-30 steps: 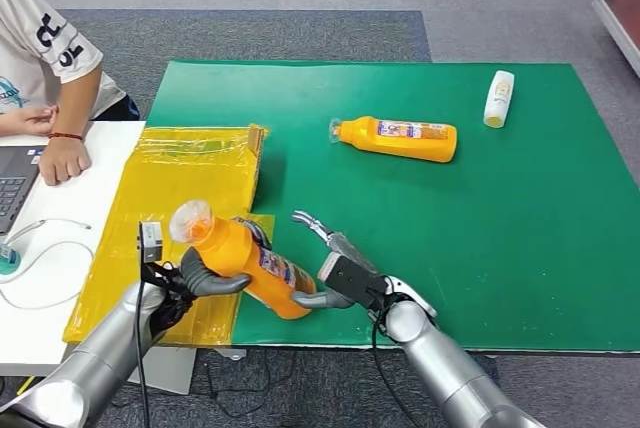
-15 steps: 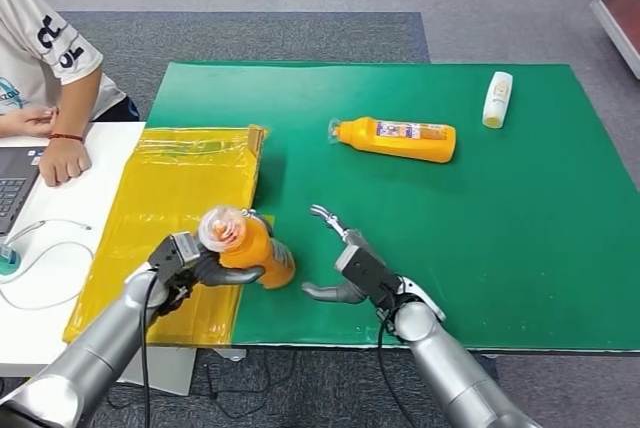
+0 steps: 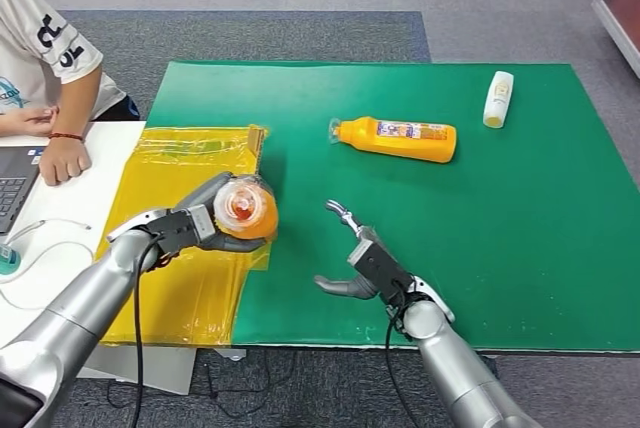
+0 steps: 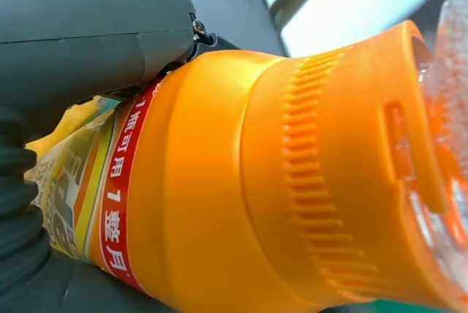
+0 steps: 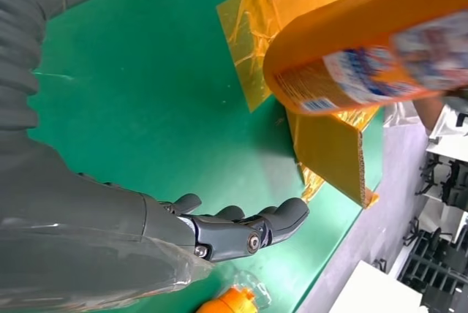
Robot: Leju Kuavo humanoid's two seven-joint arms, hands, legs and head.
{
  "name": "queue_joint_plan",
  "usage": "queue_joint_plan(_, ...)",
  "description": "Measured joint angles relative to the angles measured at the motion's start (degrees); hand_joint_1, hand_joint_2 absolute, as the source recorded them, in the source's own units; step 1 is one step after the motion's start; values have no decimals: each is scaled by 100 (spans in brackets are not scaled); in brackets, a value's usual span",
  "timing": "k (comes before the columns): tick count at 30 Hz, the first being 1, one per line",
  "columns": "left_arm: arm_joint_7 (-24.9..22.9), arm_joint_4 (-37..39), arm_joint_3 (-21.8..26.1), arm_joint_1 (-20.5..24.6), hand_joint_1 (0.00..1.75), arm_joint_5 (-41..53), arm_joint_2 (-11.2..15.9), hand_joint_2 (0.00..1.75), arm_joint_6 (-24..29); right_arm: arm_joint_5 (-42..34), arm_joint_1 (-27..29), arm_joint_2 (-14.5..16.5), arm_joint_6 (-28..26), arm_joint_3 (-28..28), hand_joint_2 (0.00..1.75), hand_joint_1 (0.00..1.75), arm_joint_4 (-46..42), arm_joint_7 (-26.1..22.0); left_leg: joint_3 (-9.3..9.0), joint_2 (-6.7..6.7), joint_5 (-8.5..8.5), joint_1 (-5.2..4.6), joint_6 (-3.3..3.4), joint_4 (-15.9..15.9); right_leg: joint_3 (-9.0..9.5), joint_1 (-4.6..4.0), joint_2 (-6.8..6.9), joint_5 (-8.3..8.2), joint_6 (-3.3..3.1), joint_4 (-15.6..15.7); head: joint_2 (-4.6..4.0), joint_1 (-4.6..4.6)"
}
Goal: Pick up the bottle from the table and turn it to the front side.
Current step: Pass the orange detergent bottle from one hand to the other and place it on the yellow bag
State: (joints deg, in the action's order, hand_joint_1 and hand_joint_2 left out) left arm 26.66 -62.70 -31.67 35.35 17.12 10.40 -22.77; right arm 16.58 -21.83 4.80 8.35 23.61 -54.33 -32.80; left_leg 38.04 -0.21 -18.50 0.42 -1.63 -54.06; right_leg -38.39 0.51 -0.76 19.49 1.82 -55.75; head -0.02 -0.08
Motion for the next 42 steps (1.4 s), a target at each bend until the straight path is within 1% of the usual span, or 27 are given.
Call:
queue_joint_plan(4, -330, 403, -718, 696, 175, 492, 317, 175, -290, 1, -18, 11, 29, -9, 175, 0, 13, -49, -1, 0, 2, 0, -1, 0, 0, 0, -1, -2, -1, -1, 0, 1)
queue_joint_plan(7, -562, 700, -1275, 1141, 175, 775, 449, 175, -372, -3, -31, 24, 38, -7, 175, 0, 17, -55, -1, 1, 4, 0, -1, 0, 1, 0, -1, -6, -1, -1, 0, -1)
queue_joint_plan(10, -626, 910, -1620, 1389, 175, 830, 519, 175, -372, -6, -57, 33, 39, -7, 175, 0, 17, -55, -1, 0, 6, -1, -1, 0, 3, 1, 0, -6, 1, -1, 0, 0)
queue_joint_plan(14, -644, 1070, -1885, 1527, 175, 841, 571, 175, -370, -8, -85, 42, 40, -7, 175, 0, 20, -55, -1, -1, 3, -2, 1, -1, 7, 2, 1, -3, 2, 0, 0, 1)
queue_joint_plan(25, -644, 1254, -2185, 1604, 175, 841, 603, 175, -362, -8, -87, 44, 40, -7, 175, 0, 28, -55, -3, 0, 1, -4, 2, -1, 7, 4, 0, 1, 4, 0, 0, 1)
queue_joint_plan(42, -644, 1320, -2238, 1647, 175, 841, 604, 175, -361, -8, -88, 46, 40, -7, 175, 0, 32, -55, -7, 0, 2, -4, 2, -1, 12, 4, 0, 1, 4, 0, 0, 0)
